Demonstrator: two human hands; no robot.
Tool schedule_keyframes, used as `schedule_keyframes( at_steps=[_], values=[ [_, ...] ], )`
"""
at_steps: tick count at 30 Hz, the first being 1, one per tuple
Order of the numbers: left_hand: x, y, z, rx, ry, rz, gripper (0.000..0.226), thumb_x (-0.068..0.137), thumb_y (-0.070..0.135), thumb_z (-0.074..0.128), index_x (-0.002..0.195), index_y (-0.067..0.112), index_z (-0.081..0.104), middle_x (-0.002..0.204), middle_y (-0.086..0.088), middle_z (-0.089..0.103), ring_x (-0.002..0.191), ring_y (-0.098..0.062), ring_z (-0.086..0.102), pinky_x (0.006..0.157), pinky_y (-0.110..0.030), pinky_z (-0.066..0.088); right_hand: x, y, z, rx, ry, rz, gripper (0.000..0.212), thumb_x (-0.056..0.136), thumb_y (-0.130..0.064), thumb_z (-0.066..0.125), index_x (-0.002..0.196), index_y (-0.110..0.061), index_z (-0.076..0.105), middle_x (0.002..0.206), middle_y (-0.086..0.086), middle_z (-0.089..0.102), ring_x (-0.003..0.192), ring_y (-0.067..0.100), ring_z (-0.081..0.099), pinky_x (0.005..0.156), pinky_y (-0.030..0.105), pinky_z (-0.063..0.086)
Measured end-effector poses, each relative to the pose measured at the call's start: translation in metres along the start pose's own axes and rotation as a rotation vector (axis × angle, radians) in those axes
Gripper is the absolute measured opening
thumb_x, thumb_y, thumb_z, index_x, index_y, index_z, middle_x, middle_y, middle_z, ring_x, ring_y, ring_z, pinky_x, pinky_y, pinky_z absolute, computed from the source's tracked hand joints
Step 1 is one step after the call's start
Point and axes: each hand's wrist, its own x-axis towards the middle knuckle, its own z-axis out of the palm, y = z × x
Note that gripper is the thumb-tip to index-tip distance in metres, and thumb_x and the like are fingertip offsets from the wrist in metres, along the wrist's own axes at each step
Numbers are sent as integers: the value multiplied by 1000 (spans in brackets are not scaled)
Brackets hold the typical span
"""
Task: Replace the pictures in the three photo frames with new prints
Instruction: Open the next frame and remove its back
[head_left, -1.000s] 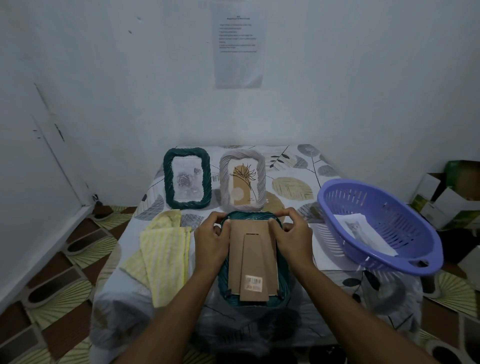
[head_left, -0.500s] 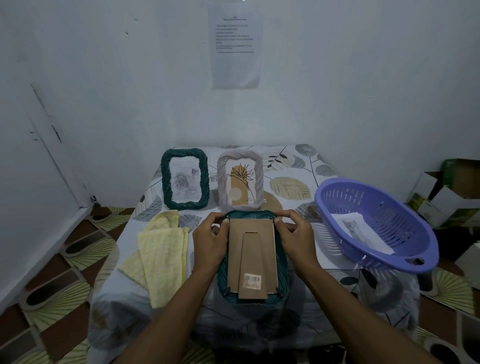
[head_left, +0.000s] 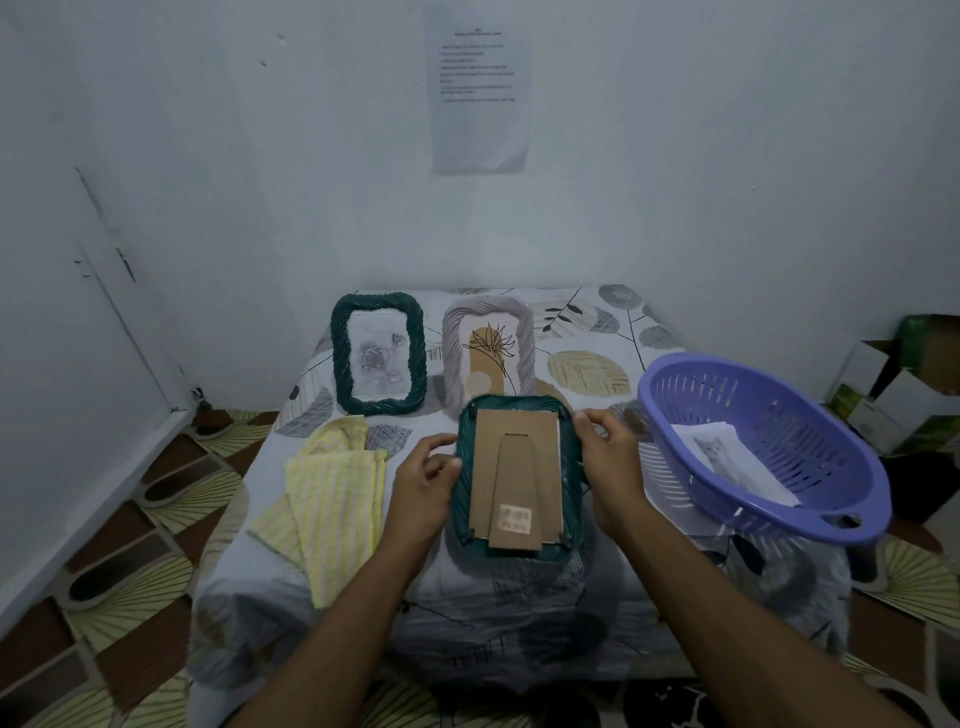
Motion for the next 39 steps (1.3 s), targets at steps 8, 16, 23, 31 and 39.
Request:
schedule_keyframes(
  at_steps=[8,16,23,31,39],
  values=[
    [10,14,-3,-38,30,-8,20,97,18,55,116,22,60,100,-1,72,94,-14,68,85,-45,56,-27,11,-13,79,-326,75,47,94,-13,60,135,-33,48,126,8,63,111,21,63,87,48,56],
    [-3,10,-7,14,-330,-89,93,86,8,68,152,38,9,131,-3,59,91,-30,67,56,-23,54,-22,9,-26,71,-431,69,86,79,-3,75,147,-36,34,149,8,40,128,30,49,82,49,58],
    [3,3,-8,-83,-355,-112,82,92,-1,54,148,45,17,129,-3,62,56,-24,56,49,-32,51,-19,14,-31,45,-506,42,93,80,17,63,151,-29,24,150,3,41,94,12,70,65,27,57],
    [9,-7,-4,-145,-373,-167,78,94,-5,45,149,43,18,139,-8,53,55,-25,53,46,-31,48,-12,16,-33,39,-531,70,85,86,20,49,153,-25,21,152,-4,39,91,15,69,66,25,54],
    [8,-6,-4,-159,-343,-203,76,95,-6,44,147,45,21,126,-4,63,53,-21,52,43,-29,46,-12,19,-34,-8,-525,54,84,85,19,46,152,-26,23,151,-8,39,73,8,64,61,26,50]
  ],
)
